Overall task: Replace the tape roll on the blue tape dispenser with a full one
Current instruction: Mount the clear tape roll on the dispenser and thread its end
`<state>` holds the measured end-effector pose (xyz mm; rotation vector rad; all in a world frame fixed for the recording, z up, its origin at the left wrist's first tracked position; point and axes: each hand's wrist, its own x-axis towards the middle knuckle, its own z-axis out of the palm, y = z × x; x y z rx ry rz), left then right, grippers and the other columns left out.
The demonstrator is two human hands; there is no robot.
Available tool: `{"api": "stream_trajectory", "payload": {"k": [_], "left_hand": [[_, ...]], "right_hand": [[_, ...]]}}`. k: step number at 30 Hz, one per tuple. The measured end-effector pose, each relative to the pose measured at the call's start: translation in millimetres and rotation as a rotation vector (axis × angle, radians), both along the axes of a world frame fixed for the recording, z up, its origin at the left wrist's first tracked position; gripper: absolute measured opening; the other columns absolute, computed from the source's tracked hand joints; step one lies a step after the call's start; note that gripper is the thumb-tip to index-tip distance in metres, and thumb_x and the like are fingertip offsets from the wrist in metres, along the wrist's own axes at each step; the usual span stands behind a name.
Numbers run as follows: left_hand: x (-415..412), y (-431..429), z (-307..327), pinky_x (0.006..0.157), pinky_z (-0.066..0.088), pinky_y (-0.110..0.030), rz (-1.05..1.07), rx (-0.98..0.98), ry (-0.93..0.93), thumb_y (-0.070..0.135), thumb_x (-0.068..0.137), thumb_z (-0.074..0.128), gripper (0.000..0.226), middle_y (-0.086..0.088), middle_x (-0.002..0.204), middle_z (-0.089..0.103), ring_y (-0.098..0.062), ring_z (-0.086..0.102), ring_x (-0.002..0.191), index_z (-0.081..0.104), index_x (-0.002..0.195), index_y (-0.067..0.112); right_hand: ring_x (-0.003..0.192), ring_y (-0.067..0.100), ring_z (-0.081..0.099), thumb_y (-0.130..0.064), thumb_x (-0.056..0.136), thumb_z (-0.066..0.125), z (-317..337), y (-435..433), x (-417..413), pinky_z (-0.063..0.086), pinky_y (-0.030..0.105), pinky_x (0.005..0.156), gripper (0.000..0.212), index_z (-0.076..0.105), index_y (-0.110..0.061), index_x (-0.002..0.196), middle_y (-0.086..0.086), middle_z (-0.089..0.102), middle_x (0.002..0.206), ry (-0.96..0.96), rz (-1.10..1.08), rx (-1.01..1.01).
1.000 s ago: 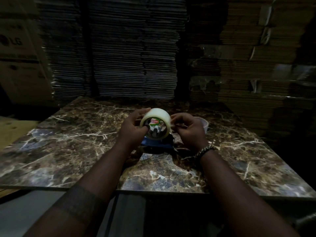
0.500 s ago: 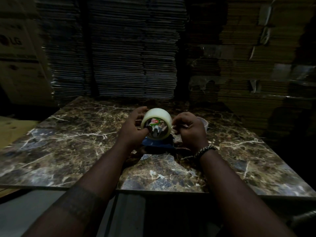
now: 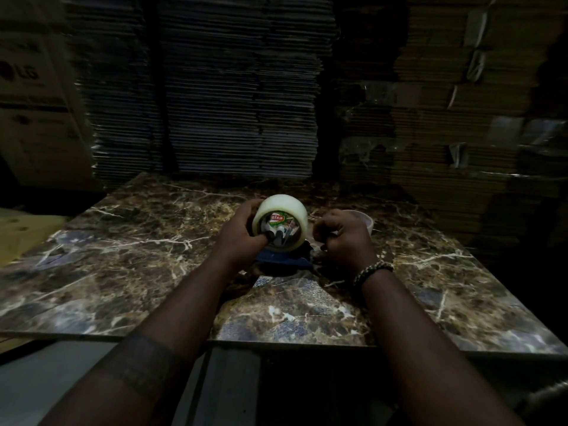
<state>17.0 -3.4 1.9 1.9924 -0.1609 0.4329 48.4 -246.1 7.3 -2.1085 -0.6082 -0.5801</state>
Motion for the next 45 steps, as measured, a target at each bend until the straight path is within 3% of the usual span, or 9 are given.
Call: {"api": "stream_trajectory", "payload": {"k": [6,11,14,19,23,27,31,38,45], "left_hand": [[-0.8,-1.6,2.1,0.088,0.057,-0.034,0.008,-0.018,0.007,0.006,0.079,0.076,0.071,-0.002,0.124,0.068,-0.021,0.068,0.11,0.05,0.142,0.031],[-7.6,-0.5,6.6,0.085,0.062,-0.032,-0.046,-0.048,-0.076,0.009,0.08,0.071,0.082,0.0,0.133,0.064,-0.01,0.069,0.11,0.046,0.144,0.055],[-15.0,-3.0,9.8,0.09,0.059,-0.026,-0.1,-0.073,-0.182,0.005,0.09,0.069,0.073,0.008,0.143,0.058,0.001,0.061,0.123,0.05,0.148,0.046],[-8.8,0.0,7.8,0.108,0.049,-0.046,-0.05,0.107,-0.376,0.028,0.095,0.07,0.047,0.002,0.141,0.058,-0.014,0.053,0.135,0.063,0.141,0.03],[-7.3,0.3,6.3,0.108,0.05,-0.044,-0.008,0.05,-0.367,0.003,0.085,0.071,0.051,-0.001,0.141,0.061,-0.014,0.054,0.136,0.071,0.13,0.026],[-12.0,-3.1,11.7,0.104,0.053,-0.034,0.064,0.017,-0.375,0.0,0.07,0.068,0.059,0.003,0.132,0.066,-0.002,0.057,0.127,0.076,0.122,0.026],[-14.0,-2.3,10.7,0.096,0.058,-0.036,0.154,0.017,-0.404,-0.001,0.068,0.077,0.052,0.005,0.121,0.071,-0.006,0.067,0.116,0.079,0.116,0.019],[-18.3,-2.1,11.9,0.067,0.061,-0.037,0.266,0.1,-0.22,0.011,0.066,0.077,0.038,0.001,0.093,0.07,-0.021,0.07,0.081,0.062,0.1,0.015],[-16.7,-0.2,8.7,0.065,0.049,-0.034,0.299,0.197,-0.072,0.024,0.077,0.073,0.019,-0.001,0.081,0.067,-0.027,0.065,0.078,0.064,0.092,0.016]], "right_hand": [[0.077,0.029,0.068,0.016,0.07,0.066,-1.4,-2.8,1.8,0.058,0.042,0.07,0.027,0.076,-0.008,0.074,0.009,0.072,0.081,0.019,-0.025,-0.081],[0.073,0.024,0.068,0.014,0.064,0.062,-0.5,-3.9,-0.2,0.052,0.029,0.069,0.044,0.067,-0.029,0.071,0.002,0.071,0.075,0.07,-0.02,-0.142],[0.071,0.022,0.068,0.015,0.065,0.065,-1.4,-3.1,0.8,0.053,0.029,0.066,0.047,0.063,-0.031,0.067,-0.001,0.069,0.073,0.081,-0.033,-0.159],[0.066,0.01,0.066,0.015,0.065,0.076,-3.1,-2.1,-0.8,0.052,0.02,0.059,0.043,0.069,-0.027,0.067,-0.009,0.068,0.07,0.124,-0.068,-0.145],[0.064,0.012,0.068,0.016,0.068,0.073,-4.2,-0.2,-2.4,0.056,0.029,0.056,0.042,0.07,-0.026,0.067,-0.008,0.07,0.071,0.126,-0.07,-0.124],[0.059,0.021,0.071,0.017,0.073,0.074,1.2,3.0,-10.7,0.052,0.024,0.046,0.046,0.067,-0.028,0.066,0.002,0.072,0.072,0.184,-0.05,-0.072],[0.064,0.023,0.072,0.017,0.08,0.068,3.7,4.6,-14.0,0.051,0.019,0.044,0.047,0.067,-0.029,0.07,0.007,0.073,0.081,0.166,-0.059,-0.02],[0.075,0.019,0.071,0.016,0.078,0.059,3.1,9.3,-10.8,0.06,0.042,0.071,0.035,0.073,-0.016,0.081,-0.001,0.074,0.077,-0.022,-0.041,0.045],[0.071,0.005,0.07,0.015,0.079,0.058,3.7,21.9,-12.1,0.059,0.025,0.066,0.039,0.076,-0.017,0.09,-0.008,0.072,0.077,-0.094,-0.026,0.107]]}}
